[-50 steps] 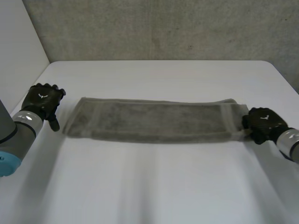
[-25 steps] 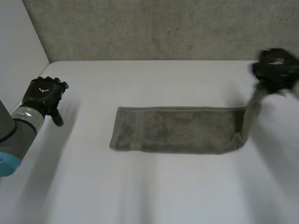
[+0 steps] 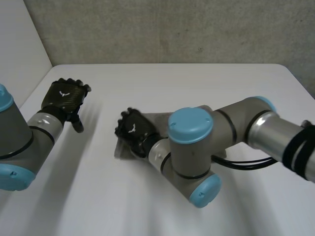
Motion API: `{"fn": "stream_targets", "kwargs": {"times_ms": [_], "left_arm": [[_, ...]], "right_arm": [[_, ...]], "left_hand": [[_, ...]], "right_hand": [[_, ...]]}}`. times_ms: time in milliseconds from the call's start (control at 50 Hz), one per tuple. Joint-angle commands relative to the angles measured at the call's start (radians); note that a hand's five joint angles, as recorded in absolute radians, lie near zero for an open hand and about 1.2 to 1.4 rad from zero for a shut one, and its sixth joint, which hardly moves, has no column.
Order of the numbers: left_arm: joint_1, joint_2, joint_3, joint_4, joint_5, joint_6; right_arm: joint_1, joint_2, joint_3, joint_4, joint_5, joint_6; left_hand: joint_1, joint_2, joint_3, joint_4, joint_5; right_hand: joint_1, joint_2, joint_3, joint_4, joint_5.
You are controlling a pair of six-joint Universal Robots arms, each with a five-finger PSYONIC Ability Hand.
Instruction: Fold the towel.
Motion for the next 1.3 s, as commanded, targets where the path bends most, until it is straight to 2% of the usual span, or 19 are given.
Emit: {"fn": "stream_targets", "kwargs": {"times_ms": [20, 80, 120, 240, 280, 300, 340, 440, 580, 620, 680, 720, 760, 900, 1000, 1160, 1240, 1260, 1300], "left_arm": [[-0.065, 0.007, 0.055, -0.002, -0.010, -0.080], [-0.109, 0.007, 0.083, -0.004, -0.010, -0.131], [-0.134, 0.007, 0.095, -0.004, -0.010, -0.155], [-0.224, -0.017, 0.132, -0.001, -0.010, -0.207], [-0.246, -0.033, 0.136, -0.001, -0.008, -0.209], [-0.267, -0.048, 0.144, 0.001, -0.010, -0.208], [-0.284, -0.060, 0.149, 0.001, -0.010, -0.209], [-0.303, -0.079, 0.149, 0.002, -0.011, -0.204], [-0.301, -0.077, 0.138, 0.001, -0.011, -0.206], [-0.301, -0.076, 0.137, 0.001, -0.011, -0.207], [-0.301, -0.076, 0.135, -0.001, -0.011, -0.208], [-0.301, -0.076, 0.135, -0.001, -0.013, -0.208], [-0.300, -0.074, 0.133, -0.001, -0.017, -0.208], [-0.289, -0.068, 0.133, -0.002, -0.062, -0.209], [-0.281, -0.060, 0.130, -0.005, -0.063, -0.209], [-0.269, -0.037, 0.118, -0.004, -0.063, -0.209], [-0.262, -0.028, 0.121, 0.001, -0.065, -0.209], [-0.261, -0.028, 0.121, 0.001, -0.065, -0.209], [-0.246, -0.024, 0.121, 0.001, -0.065, -0.209]], "right_arm": [[-0.133, -0.247, 0.231, -0.043, 0.030, 0.126], [-0.171, -0.301, 0.290, -0.040, 0.029, 0.170], [-0.251, -0.388, 0.405, -0.034, 0.021, 0.243], [-0.381, -0.471, 0.576, -0.045, -0.019, 0.276], [-0.445, -0.485, 0.664, -0.053, -0.107, 0.269], [-0.445, -0.485, 0.665, -0.053, -0.108, 0.269], [-0.500, -0.485, 0.727, -0.068, -0.212, 0.251], [-0.560, -0.464, 0.783, -0.115, -0.280, 0.227], [-0.577, -0.393, 0.786, -0.178, -0.275, 0.213], [-0.577, -0.381, 0.783, -0.194, -0.277, 0.193], [-0.577, -0.371, 0.780, -0.198, -0.272, 0.184], [-0.586, -0.361, 0.780, -0.201, -0.263, 0.164], [-0.597, -0.361, 0.783, -0.201, -0.258, 0.156], [-0.655, -0.384, 0.797, -0.178, -0.260, 0.139], [-0.746, -0.479, 0.810, -0.062, -0.287, 0.063], [-0.743, -0.548, 0.715, 0.089, -0.289, -0.094], [-0.595, -0.557, 0.622, 0.134, -0.283, -0.083], [-0.594, -0.557, 0.622, 0.135, -0.283, -0.083], [-0.457, -0.533, 0.565, 0.131, -0.266, -0.077]], "left_hand": [[-0.081, -0.042, -0.058, -0.066, -0.018], [-0.078, -0.039, -0.058, -0.066, -0.015], [-0.075, -0.037, -0.058, -0.066, -0.013], [-0.072, -0.034, -0.058, -0.066, -0.010], [-0.072, -0.034, -0.058, -0.066, -0.010], [-0.072, -0.034, -0.058, -0.066, -0.010], [-0.072, -0.034, -0.058, -0.066, -0.010], [-0.069, -0.031, -0.058, -0.066, -0.007], [-0.072, -0.034, -0.058, -0.066, -0.010], [-0.072, -0.034, -0.058, -0.066, -0.010], [-0.072, -0.034, -0.058, -0.066, -0.010], [-0.072, -0.034, -0.058, -0.066, -0.010], [-0.072, -0.034, -0.058, -0.066, -0.010], [-0.075, -0.036, -0.058, -0.066, -0.013], [-0.075, -0.036, -0.058, -0.066, -0.013], [-0.078, -0.039, -0.058, -0.066, -0.015], [-0.078, -0.039, -0.058, -0.066, -0.015], [-0.078, -0.039, -0.058, -0.066, -0.015], [-0.078, -0.039, -0.058, -0.066, -0.015]], "right_hand": [[-0.322, -0.309, -0.053, -0.076, -0.292], [-0.322, -0.309, -0.053, -0.076, -0.292], [-0.322, -0.309, -0.053, -0.076, -0.292], [-0.322, -0.309, -0.053, -0.076, -0.292], [-0.322, -0.309, -0.053, -0.076, -0.292], [-0.322, -0.309, -0.053, -0.076, -0.292], [-0.304, -0.291, -0.053, -0.076, -0.273], [-0.125, -0.112, -0.053, -0.076, -0.094], [0.085, 0.098, -0.053, -0.076, 0.115], [0.382, 0.395, -0.053, -0.076, 0.413], [0.490, 0.503, -0.053, -0.076, 0.520], [0.756, 0.768, -0.053, -0.076, 0.786], [0.865, 0.877, -0.053, -0.076, 0.895], [0.900, 0.913, -0.053, -0.076, 0.930], [0.900, 0.913, -0.053, -0.076, 0.930], [0.900, 0.913, -0.053, -0.076, 0.930], [0.900, 0.913, -0.053, -0.076, 0.930], [0.900, 0.913, -0.053, -0.076, 0.930], [0.900, 0.913, -0.053, -0.076, 0.930]]}}
